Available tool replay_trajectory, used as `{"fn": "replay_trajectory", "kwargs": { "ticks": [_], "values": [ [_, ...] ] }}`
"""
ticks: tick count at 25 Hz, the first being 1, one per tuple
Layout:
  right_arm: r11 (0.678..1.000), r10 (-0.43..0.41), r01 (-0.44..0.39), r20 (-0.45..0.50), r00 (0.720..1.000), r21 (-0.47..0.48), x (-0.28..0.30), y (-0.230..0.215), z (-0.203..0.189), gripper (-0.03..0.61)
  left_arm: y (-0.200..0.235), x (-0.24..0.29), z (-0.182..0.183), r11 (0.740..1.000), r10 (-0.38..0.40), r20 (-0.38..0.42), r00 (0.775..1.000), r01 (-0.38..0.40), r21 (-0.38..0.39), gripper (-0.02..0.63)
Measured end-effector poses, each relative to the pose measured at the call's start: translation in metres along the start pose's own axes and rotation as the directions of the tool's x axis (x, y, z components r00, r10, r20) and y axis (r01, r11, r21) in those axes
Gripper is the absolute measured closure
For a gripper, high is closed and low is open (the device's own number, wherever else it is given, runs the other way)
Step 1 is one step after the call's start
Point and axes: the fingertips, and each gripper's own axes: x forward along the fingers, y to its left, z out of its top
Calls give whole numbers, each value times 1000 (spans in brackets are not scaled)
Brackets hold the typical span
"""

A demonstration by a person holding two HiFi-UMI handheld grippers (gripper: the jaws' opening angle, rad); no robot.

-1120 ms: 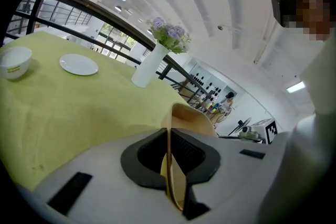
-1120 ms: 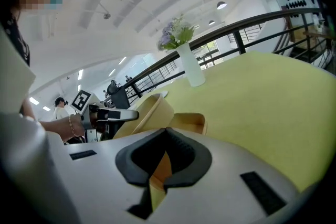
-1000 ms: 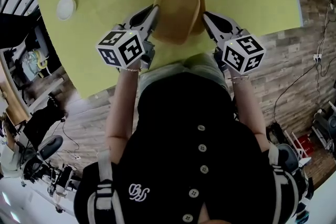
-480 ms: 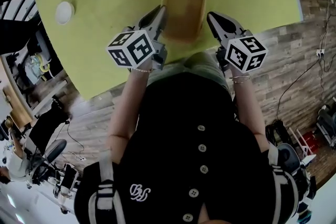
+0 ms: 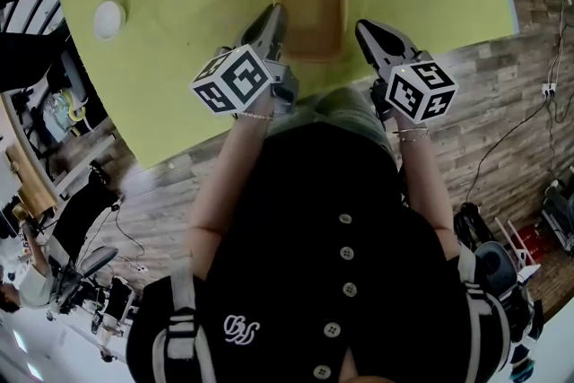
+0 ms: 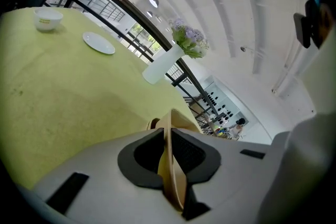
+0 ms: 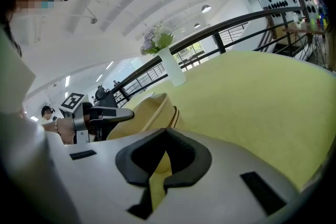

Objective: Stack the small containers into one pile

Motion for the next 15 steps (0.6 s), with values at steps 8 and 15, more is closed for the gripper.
{"fn": "replay_trajectory", "kwargs": {
  "ticks": [8, 15],
  "values": [
    [1000, 3, -3, -6, 1000, 0, 1, -1, 0, 566, 10, -3, 0, 994, 35, 60, 998, -28, -103, 574],
    [1000, 16, -16, -23, 1000, -6, 11, 3, 0, 566, 20, -4, -1, 984, 54, 80, 995, -40, -171, 569]
  ]
}}
